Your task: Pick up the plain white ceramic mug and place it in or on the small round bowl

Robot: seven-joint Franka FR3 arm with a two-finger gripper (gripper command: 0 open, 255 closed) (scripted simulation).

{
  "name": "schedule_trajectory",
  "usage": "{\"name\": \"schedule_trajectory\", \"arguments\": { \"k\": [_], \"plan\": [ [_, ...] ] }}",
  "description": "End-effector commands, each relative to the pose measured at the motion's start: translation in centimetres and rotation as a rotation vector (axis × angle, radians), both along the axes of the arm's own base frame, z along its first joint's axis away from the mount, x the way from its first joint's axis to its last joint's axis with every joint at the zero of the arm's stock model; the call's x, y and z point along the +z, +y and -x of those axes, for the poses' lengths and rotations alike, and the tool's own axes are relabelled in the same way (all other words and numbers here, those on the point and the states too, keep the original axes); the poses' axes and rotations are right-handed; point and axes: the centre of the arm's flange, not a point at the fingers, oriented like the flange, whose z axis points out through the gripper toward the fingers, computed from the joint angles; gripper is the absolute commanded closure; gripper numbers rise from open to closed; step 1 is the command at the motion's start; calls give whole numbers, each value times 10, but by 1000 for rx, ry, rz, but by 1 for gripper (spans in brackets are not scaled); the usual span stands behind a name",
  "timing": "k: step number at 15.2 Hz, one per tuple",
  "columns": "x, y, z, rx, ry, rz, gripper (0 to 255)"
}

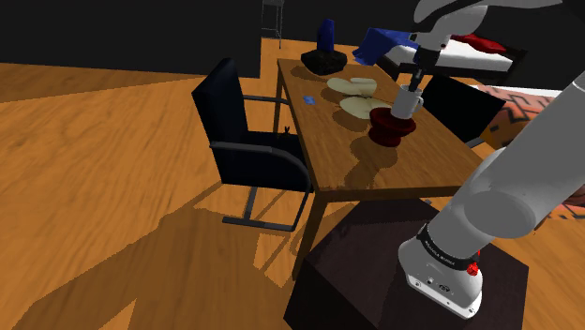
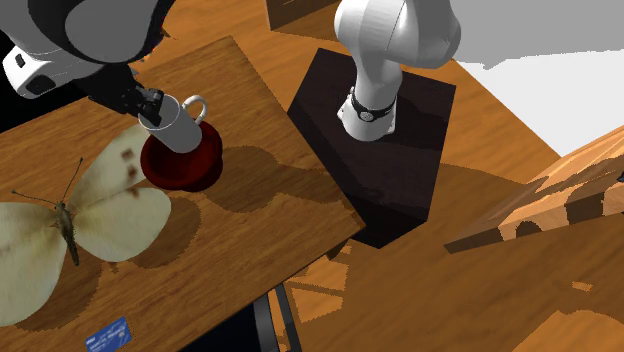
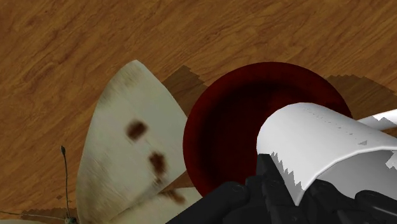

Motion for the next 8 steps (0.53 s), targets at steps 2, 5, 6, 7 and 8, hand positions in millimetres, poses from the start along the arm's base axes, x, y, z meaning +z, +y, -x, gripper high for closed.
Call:
{"name": "schedule_trajectory", "arguments": {
  "k": [2, 5, 6, 7, 8],
  "plan": [
    [-16, 0, 0, 0, -1, 0, 255],
    [-26, 0, 0, 0, -1, 0, 255],
    [-26, 0, 0, 0, -1, 0, 255],
    [-26, 0, 0, 0, -1, 0, 255],
    [-26, 0, 0, 0, -1, 0, 255]
  ]
}}
